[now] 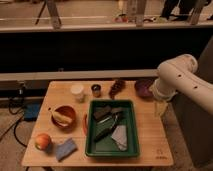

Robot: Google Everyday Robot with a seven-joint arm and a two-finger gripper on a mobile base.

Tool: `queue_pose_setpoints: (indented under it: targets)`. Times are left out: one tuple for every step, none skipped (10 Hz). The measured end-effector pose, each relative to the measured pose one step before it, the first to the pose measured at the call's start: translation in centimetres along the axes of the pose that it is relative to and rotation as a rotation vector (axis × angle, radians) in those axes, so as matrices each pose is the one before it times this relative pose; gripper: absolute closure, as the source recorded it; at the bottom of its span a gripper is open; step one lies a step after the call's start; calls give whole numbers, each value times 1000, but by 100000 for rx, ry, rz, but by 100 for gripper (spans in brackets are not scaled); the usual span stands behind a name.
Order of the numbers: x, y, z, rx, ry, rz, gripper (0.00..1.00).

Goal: Place grapes in table surface

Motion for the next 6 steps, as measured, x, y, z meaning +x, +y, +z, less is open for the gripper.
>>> queue_pose_setpoints:
  targets:
    - [18, 2, 0, 10, 32, 16, 20]
    - [12, 5, -2, -2, 9, 19, 20]
    - [4, 7, 17, -22, -20, 16, 20]
    - [9, 1, -5, 7, 16, 8, 20]
    - [6, -92, -34, 196, 73, -147, 20]
    - [-200, -497, -160, 1078, 514, -1363, 20]
